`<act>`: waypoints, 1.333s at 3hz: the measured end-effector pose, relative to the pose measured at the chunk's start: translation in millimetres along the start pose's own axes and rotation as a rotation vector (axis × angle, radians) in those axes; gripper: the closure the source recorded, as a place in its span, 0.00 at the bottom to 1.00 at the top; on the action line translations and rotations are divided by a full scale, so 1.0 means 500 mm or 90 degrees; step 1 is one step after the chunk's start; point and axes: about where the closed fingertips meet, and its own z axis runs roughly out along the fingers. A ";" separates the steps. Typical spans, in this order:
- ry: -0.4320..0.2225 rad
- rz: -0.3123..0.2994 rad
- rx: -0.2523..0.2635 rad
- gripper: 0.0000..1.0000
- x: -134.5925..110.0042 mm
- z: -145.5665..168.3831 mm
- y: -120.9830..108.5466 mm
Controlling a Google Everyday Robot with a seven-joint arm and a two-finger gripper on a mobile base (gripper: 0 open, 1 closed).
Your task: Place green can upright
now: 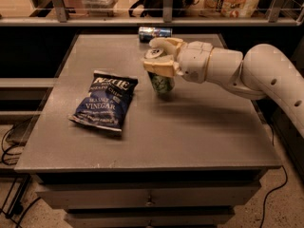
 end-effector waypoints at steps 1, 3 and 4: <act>-0.013 0.011 0.013 0.35 0.012 -0.008 0.011; -0.019 0.031 0.038 0.00 0.030 -0.025 0.034; -0.013 0.031 0.046 0.00 0.026 -0.036 0.041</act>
Offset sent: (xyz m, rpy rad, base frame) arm -0.0157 -0.0143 -0.0254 0.0770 0.0314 -0.0653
